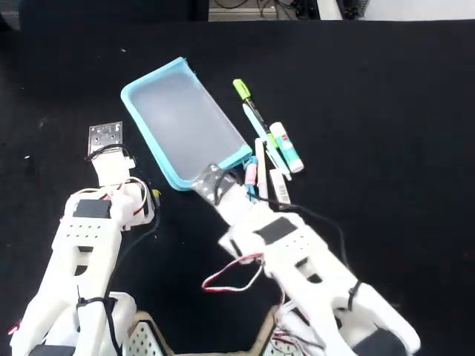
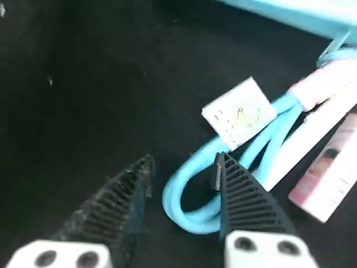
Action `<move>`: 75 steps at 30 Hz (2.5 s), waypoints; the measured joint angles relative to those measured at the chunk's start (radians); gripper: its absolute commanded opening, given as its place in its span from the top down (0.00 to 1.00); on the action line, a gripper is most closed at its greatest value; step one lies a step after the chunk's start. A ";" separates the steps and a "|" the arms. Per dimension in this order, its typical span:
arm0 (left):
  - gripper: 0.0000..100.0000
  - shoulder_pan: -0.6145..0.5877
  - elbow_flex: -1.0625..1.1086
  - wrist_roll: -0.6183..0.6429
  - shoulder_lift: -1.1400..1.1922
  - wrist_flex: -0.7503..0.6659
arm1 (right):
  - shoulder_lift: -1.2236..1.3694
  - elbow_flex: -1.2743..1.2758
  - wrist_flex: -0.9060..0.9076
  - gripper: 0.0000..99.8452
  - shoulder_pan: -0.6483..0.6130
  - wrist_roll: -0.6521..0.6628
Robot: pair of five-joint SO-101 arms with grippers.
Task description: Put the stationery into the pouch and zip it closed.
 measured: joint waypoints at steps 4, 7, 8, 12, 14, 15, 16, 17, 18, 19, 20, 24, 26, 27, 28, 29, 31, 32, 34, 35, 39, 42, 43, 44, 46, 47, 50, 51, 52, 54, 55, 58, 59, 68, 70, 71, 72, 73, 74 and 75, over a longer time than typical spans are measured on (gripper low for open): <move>0.80 0.000 0.000 0.000 0.000 0.000 | 0.150 -0.086 0.051 0.83 0.063 0.000; 0.80 0.000 0.000 0.000 0.000 0.000 | 0.253 -0.163 0.084 0.83 0.064 0.012; 0.80 0.000 0.000 0.000 0.000 0.000 | 0.273 -0.180 0.095 0.83 0.064 0.021; 0.80 0.000 0.000 0.000 0.000 0.000 | 0.298 -0.199 0.112 0.92 0.064 0.048; 0.80 0.000 0.000 0.000 0.000 0.000 | 0.301 -0.204 0.112 0.99 0.069 0.051; 0.80 0.000 0.000 0.000 0.000 0.000 | 0.305 -0.206 0.112 0.98 0.069 0.051; 0.80 0.000 0.000 0.000 0.000 0.000 | 0.308 -0.209 0.112 0.99 0.071 0.049; 0.80 0.000 0.000 0.000 0.000 0.000 | 0.318 -0.210 0.112 0.99 0.071 0.049; 0.80 0.000 0.000 0.000 0.000 0.000 | 0.321 -0.212 0.112 0.99 0.071 0.049; 0.80 0.000 0.000 0.000 0.000 0.000 | 0.321 -0.212 0.112 0.99 0.071 0.049; 0.80 0.000 0.000 0.000 0.000 0.000 | 0.319 -0.212 0.118 0.99 0.071 0.049; 0.80 0.000 0.000 0.000 0.000 0.000 | 0.236 -0.242 0.245 0.99 0.069 0.054; 0.80 0.000 0.000 0.000 0.000 0.000 | 0.149 -0.269 0.338 0.99 0.069 0.054; 0.80 0.000 0.000 0.000 0.000 0.000 | 0.097 -0.284 0.387 0.99 0.069 0.054; 0.80 0.000 0.000 0.000 0.000 0.000 | 0.043 -0.295 0.437 0.99 0.069 0.063; 0.80 0.000 0.000 0.000 0.000 0.000 | -0.017 -0.304 0.488 0.99 0.069 0.081; 0.80 0.000 0.000 0.000 0.000 0.000 | -0.132 -0.319 0.585 0.99 0.069 0.124; 0.80 0.000 0.000 0.000 0.000 0.000 | -0.184 -0.324 0.624 0.99 0.069 0.141; 0.80 0.000 0.000 0.000 0.000 0.000 | -0.284 -0.325 0.678 0.99 0.078 0.190; 0.80 0.000 0.000 0.000 0.000 0.000 | -0.328 -0.325 0.692 0.99 0.101 0.213; 0.80 0.000 0.000 0.000 0.000 0.000 | -0.434 -0.327 0.729 0.99 0.233 0.333; 0.80 0.000 0.000 0.000 0.000 0.000 | -0.450 -0.327 0.749 0.99 0.359 0.434; 0.80 0.000 0.000 0.000 0.000 0.000 | -0.451 -0.327 0.750 0.99 0.404 0.470; 0.80 0.000 0.000 0.000 0.000 0.000 | -0.451 -0.327 0.750 0.99 0.448 0.506; 0.80 0.000 0.000 0.000 0.000 0.000 | -0.451 -0.327 0.750 0.99 0.532 0.575; 0.80 0.000 0.000 0.000 0.000 0.000 | -0.451 -0.327 0.753 0.99 0.571 0.608; 0.80 0.000 0.000 0.000 0.000 0.000 | -0.451 -0.351 0.758 0.99 0.677 0.672; 0.80 0.000 0.000 0.000 0.000 0.000 | -0.451 -0.371 0.760 0.99 0.712 0.680; 0.80 0.000 0.000 0.000 0.000 0.000 | -0.451 -0.390 0.763 0.99 0.744 0.684; 0.80 0.000 0.000 0.000 0.000 0.000 | -0.451 -0.433 0.790 0.99 0.796 0.689; 0.80 0.000 0.000 0.000 0.000 0.000 | -0.451 -0.454 0.815 0.99 0.812 0.689; 0.80 0.000 0.000 0.000 0.000 0.000 | -0.451 -0.506 0.890 0.98 0.827 0.689; 0.80 0.000 0.000 0.000 0.000 0.000 | -0.451 -0.514 0.905 0.96 0.827 0.689; 0.80 0.000 0.000 0.000 0.000 0.000 | -0.141 -0.506 0.861 0.89 0.807 0.689; 0.80 0.000 0.000 0.000 0.000 0.000 | -0.064 -0.493 0.809 0.89 0.778 0.689; 0.80 0.000 0.000 0.000 0.000 0.000 | -0.040 -0.489 0.789 0.89 0.770 0.687; 0.79 0.000 0.000 0.000 0.000 0.000 | -0.026 -0.489 0.773 0.89 0.752 0.671; 0.79 0.000 0.000 0.000 0.000 0.000 | -0.023 -0.489 0.760 0.89 0.724 0.649; 0.79 0.000 0.000 0.000 0.000 0.000 | -0.023 -0.486 0.750 0.89 0.694 0.621; 0.79 0.000 0.000 0.000 0.000 0.000 | -0.025 -0.480 0.744 0.89 0.657 0.591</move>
